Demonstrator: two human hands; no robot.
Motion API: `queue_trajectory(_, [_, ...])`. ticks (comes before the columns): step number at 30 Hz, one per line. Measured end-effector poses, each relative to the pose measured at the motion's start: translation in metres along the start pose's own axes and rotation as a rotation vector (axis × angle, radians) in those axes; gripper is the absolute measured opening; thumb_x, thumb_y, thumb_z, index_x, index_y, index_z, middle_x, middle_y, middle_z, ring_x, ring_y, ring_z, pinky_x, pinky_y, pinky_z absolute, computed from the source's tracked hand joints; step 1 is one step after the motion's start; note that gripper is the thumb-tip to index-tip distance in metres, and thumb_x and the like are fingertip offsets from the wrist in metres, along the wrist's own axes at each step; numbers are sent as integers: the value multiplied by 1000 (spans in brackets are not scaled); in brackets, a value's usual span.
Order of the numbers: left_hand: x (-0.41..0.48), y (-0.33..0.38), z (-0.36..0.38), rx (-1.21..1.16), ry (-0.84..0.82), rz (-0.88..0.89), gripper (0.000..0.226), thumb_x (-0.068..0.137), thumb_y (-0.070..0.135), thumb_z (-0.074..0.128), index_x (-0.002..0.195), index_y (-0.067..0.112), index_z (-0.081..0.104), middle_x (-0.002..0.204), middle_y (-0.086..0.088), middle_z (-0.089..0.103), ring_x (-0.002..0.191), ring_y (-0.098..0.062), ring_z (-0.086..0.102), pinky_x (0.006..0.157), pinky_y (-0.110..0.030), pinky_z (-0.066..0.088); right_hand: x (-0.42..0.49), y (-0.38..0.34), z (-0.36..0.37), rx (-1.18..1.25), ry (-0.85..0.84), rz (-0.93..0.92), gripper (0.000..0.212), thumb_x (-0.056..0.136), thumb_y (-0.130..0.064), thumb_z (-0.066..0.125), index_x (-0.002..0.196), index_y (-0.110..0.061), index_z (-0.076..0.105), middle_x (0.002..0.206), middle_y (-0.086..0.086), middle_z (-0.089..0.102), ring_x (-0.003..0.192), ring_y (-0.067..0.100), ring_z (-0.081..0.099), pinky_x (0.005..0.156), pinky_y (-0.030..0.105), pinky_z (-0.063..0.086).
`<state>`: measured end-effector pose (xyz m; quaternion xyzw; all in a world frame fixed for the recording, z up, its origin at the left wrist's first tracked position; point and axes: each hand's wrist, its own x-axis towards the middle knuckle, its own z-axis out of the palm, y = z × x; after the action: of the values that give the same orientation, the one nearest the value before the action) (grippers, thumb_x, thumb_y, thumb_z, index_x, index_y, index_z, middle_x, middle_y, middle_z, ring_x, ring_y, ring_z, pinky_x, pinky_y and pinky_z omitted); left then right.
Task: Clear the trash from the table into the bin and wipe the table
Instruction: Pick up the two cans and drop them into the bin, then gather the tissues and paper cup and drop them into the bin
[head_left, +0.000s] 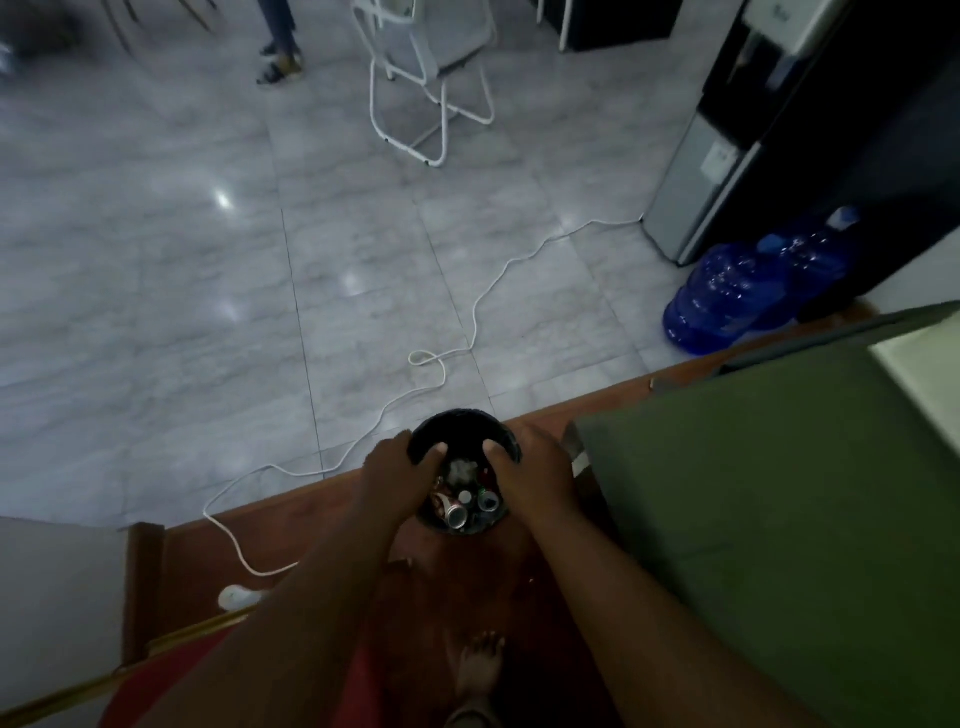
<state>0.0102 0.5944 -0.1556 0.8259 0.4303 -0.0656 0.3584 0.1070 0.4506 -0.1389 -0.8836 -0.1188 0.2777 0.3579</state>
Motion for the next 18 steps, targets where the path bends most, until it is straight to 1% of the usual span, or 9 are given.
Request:
queue_trajectory(2, [-16, 21, -24, 10, 14, 24, 63, 88, 59, 50, 130, 12, 55, 133, -16, 58, 123, -32, 52, 103, -40, 41, -22, -25, -25, 13, 53, -54, 61, 89, -48, 56, 140, -18, 46, 144, 5, 46, 131, 23, 44, 105, 35, 38])
queue_trajectory(5, [-51, 60, -59, 19, 95, 103, 67, 88, 58, 52, 137, 12, 49, 142, -16, 50, 131, -31, 46, 107, -38, 34, -61, -50, -75, 85, 161, -145, 63, 88, -49, 58, 141, -17, 45, 145, 5, 45, 131, 22, 44, 107, 35, 38])
queue_trajectory(8, [-92, 105, -78, 10, 131, 201, 73, 87, 61, 52, 142, 13, 44, 145, -15, 47, 133, -31, 43, 110, -40, 33, -102, -51, -136, 120, 295, -184, 62, 88, -48, 58, 139, -15, 47, 143, 8, 47, 131, 23, 43, 107, 33, 35])
queue_trajectory(12, [-144, 164, -75, -8, 137, 333, 75, 85, 64, 52, 140, 14, 46, 144, -13, 50, 132, -31, 46, 112, -43, 34, -157, -19, -218, 182, 424, -173, 62, 88, -49, 58, 140, -17, 46, 145, 7, 46, 133, 22, 42, 108, 31, 31])
queue_trajectory(15, [-178, 202, -56, 19, 121, 420, 74, 85, 64, 51, 139, 13, 47, 141, -14, 52, 129, -31, 49, 110, -42, 35, -191, 17, -270, 165, 514, -130, 64, 88, -49, 58, 141, -15, 45, 146, 9, 45, 134, 23, 40, 109, 29, 29])
queue_trajectory(16, [-195, 222, -39, 20, 98, 467, 74, 86, 64, 51, 139, 13, 47, 141, -13, 52, 129, -31, 49, 109, -41, 35, -211, 40, -295, 156, 563, -97, 64, 88, -48, 58, 141, -13, 45, 146, 10, 46, 134, 24, 41, 110, 30, 29])
queue_trajectory(18, [-217, 249, -15, 34, 61, 516, 73, 87, 62, 51, 140, 13, 47, 141, -12, 53, 129, -30, 49, 108, -39, 35, -239, 70, -327, 134, 640, -81, 62, 89, -45, 60, 139, -10, 48, 142, 11, 50, 132, 25, 44, 110, 31, 32])
